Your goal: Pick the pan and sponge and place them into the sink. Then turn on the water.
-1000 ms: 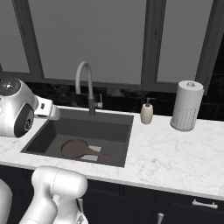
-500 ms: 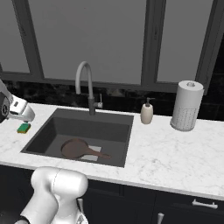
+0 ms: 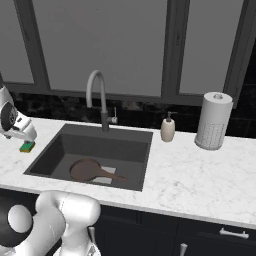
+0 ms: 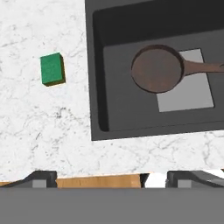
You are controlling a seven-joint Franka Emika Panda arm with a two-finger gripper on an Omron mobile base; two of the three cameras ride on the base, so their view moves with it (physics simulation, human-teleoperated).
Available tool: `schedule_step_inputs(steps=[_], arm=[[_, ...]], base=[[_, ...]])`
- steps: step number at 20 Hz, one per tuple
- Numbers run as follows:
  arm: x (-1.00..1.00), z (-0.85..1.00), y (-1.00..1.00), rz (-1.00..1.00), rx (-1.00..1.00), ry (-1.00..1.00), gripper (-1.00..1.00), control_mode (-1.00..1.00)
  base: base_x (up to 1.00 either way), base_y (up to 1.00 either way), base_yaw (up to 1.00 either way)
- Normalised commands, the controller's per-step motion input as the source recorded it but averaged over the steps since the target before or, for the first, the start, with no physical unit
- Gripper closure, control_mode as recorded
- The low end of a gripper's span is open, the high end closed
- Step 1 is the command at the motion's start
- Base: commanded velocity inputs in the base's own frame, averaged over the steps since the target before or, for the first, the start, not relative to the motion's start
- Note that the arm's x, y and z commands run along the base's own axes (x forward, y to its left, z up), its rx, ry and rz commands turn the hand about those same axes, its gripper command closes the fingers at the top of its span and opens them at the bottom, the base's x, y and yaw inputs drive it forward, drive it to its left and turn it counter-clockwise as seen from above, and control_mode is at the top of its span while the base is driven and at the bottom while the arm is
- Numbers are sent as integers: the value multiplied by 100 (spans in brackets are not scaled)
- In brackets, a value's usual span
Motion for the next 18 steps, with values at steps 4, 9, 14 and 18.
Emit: schedule_step_inputs(steps=[4,9,14,18], arm=[[40,-40,49,0,2,22,-100,-100],[29,-53,48,0,-3,10,-100,-100],[36,-54,37,0,-4,3,-100,-100],[45,-34,27,0,-3,1,-100,-100]], base=[[0,0,0],[0,0,0],[0,0,0],[0,0,0]])
